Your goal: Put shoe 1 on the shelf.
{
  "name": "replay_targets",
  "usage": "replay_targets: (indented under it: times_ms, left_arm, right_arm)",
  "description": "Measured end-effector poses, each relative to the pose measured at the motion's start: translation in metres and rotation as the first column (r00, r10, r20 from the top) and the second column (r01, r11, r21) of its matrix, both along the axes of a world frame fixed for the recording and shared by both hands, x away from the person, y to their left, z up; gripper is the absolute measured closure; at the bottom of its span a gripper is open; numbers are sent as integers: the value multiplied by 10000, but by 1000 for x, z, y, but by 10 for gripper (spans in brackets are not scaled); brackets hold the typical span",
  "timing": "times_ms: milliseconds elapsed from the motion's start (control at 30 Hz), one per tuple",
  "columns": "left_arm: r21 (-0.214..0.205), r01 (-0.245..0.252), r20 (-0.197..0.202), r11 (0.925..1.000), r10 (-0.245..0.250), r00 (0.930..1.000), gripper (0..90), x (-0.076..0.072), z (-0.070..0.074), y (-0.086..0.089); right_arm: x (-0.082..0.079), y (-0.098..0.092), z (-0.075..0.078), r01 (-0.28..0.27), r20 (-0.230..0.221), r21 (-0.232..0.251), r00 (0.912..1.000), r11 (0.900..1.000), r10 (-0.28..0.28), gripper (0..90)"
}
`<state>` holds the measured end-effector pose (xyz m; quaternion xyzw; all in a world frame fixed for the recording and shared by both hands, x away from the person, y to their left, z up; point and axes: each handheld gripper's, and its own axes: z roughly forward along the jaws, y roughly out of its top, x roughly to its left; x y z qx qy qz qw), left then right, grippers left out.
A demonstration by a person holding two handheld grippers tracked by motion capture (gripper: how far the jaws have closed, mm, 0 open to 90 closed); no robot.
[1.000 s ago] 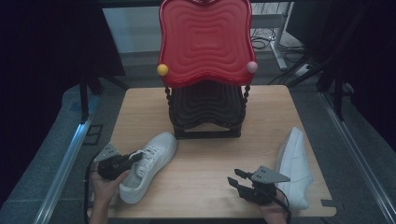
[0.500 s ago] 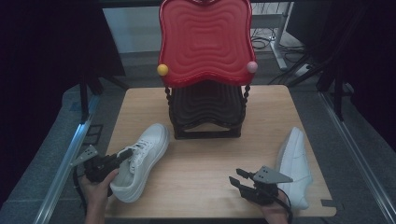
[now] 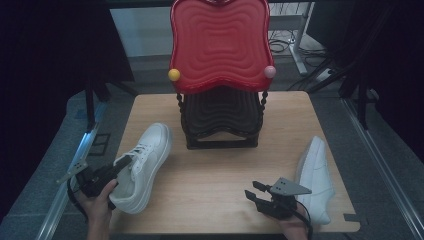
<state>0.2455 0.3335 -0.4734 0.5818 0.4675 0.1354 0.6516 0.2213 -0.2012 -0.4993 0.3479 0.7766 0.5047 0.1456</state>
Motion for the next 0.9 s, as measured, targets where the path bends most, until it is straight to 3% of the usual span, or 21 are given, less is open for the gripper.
replay_targets:
  times_ms: [200,333,467,900]
  left_arm:
    - [-709,-404,287,9967,425,9987,824,-1,9,10]
    - [-987,-602,568,9933,660,9962,824,1,17,11]
    - [-1237,-663,588,9901,740,9955,823,9,27,14]
    - [-1395,-902,1012,9861,1048,9893,823,35,78,8]
  right_arm:
    - [0,1,0,-81,7,-42,10000,10000,81,545]
    - [0,5,-1,-195,-78,-67,9998,9998,195,544]
    - [0,7,-1,-294,-76,-78,9995,9995,293,543]
    - [-1,7,0,-394,-42,-45,9992,9992,394,541]
